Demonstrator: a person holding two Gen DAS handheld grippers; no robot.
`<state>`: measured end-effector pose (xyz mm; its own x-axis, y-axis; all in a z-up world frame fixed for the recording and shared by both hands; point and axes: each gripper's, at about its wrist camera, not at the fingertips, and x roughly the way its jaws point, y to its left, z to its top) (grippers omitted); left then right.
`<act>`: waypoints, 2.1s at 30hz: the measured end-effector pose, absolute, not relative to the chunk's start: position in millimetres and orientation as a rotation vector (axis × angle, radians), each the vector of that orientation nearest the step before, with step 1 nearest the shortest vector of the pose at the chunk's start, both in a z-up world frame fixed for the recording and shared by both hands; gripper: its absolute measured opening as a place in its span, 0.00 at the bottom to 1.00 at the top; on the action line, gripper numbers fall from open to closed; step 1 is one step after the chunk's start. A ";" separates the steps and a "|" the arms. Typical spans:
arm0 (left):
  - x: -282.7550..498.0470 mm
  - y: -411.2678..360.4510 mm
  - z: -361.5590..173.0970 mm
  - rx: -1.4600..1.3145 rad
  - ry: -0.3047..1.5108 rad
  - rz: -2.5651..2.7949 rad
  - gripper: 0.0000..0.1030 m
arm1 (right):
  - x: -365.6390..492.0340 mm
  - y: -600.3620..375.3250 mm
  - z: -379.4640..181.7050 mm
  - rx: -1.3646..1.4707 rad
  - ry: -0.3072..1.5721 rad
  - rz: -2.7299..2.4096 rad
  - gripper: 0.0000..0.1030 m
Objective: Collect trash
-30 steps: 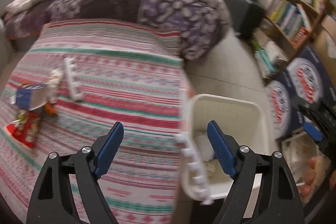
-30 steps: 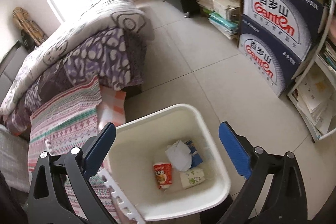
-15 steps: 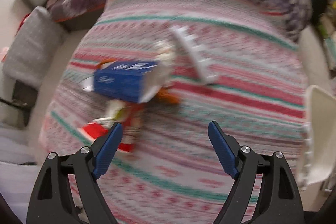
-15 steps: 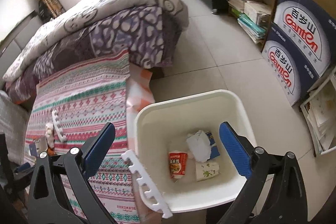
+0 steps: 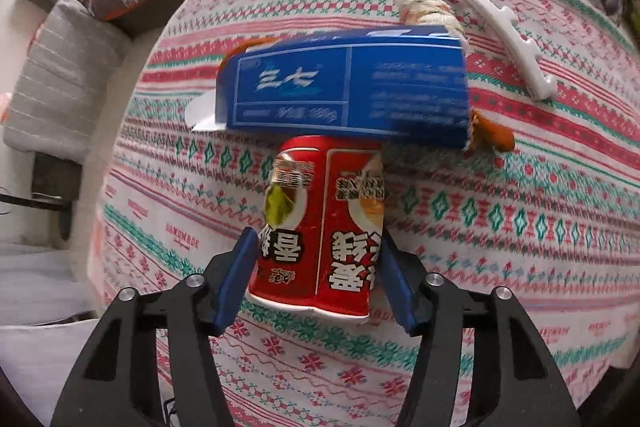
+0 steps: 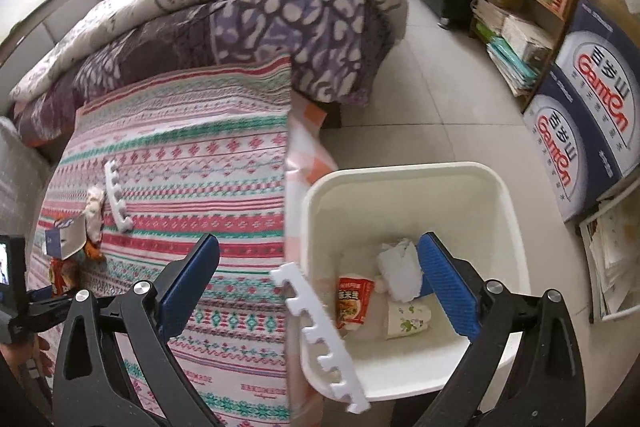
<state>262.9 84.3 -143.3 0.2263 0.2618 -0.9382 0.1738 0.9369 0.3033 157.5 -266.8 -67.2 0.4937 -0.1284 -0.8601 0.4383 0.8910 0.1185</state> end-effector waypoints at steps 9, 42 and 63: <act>238.9 170.6 -105.7 0.025 1.351 0.032 0.53 | 182.8 -172.0 -58.9 0.083 0.927 -0.103 0.93; 213.1 294.4 17.7 -0.615 0.995 0.078 0.54 | 312.0 110.3 -104.0 -0.698 1.131 0.728 0.55; 209.4 239.4 34.2 -0.471 0.858 0.127 0.54 | 250.1 29.8 0.8 -0.185 0.810 0.305 0.54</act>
<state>209.4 239.4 34.2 0.6532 -0.0792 -0.7530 -0.2936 0.8902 -0.3484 250.1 29.8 0.8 0.6490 0.1969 -0.7349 -0.3372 0.9403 -0.0458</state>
